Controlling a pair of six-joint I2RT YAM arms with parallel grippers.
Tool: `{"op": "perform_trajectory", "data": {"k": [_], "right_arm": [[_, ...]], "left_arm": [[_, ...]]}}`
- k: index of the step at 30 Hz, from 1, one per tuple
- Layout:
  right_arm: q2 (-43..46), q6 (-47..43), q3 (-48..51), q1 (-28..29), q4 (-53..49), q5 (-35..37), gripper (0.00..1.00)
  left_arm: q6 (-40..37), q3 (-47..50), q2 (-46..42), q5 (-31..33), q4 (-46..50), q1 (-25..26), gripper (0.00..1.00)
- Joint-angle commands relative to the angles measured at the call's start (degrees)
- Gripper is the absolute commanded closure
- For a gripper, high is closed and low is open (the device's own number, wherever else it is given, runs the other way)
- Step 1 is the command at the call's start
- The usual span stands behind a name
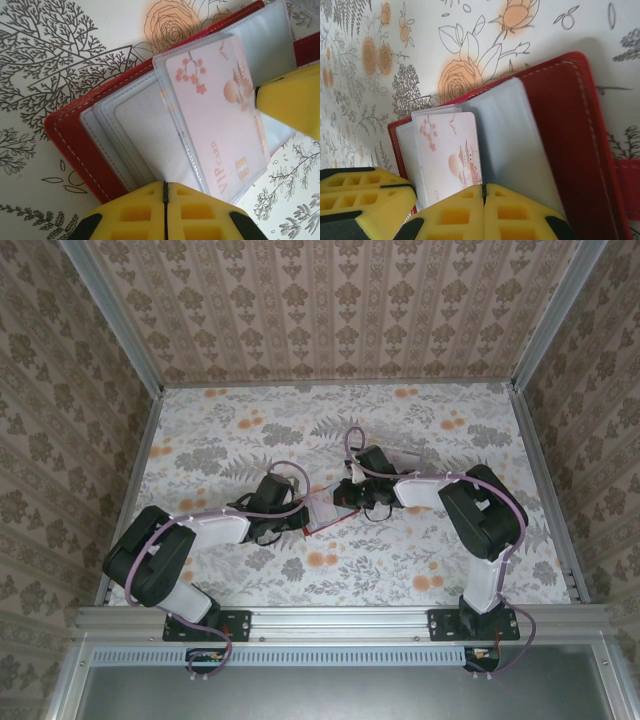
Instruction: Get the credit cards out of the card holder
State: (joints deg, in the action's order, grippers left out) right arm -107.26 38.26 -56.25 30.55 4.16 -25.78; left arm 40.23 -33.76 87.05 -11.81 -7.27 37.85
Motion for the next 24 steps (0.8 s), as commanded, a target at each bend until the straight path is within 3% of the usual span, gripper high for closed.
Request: {"op": "perform_trajectory", "data": {"k": [1,10,13,20,24], "right_arm": [[-0.5,-2.2,-2.3,-0.5,-2.6,-0.7,1.00],[-1.1,-4.8,-5.1,-1.0,-6.0,-2.6,1.00],[-0.5,-6.2,-4.6,-1.0,-6.9,-2.8,0.93],[4.7,-10.7,0.5,-1.1,-9.8,5.8,0.79],[6.2,-10.9,3.9,-0.7,-9.4,8.0,0.79]], "left_arm": [[-1.3,-0.2,1.5,0.4,4.1,-0.3,0.92],[-1.5,-0.1,1.4,0.3,4.0,-0.3,0.92],[-2.0,-0.2,1.3,0.6,4.3,-0.4,0.92],[-4.1,-0.7,2.5,0.6,5.4,-1.1,0.92],[-5.8,-1.7,2.9,1.0,6.9,-1.6,0.92]]}}
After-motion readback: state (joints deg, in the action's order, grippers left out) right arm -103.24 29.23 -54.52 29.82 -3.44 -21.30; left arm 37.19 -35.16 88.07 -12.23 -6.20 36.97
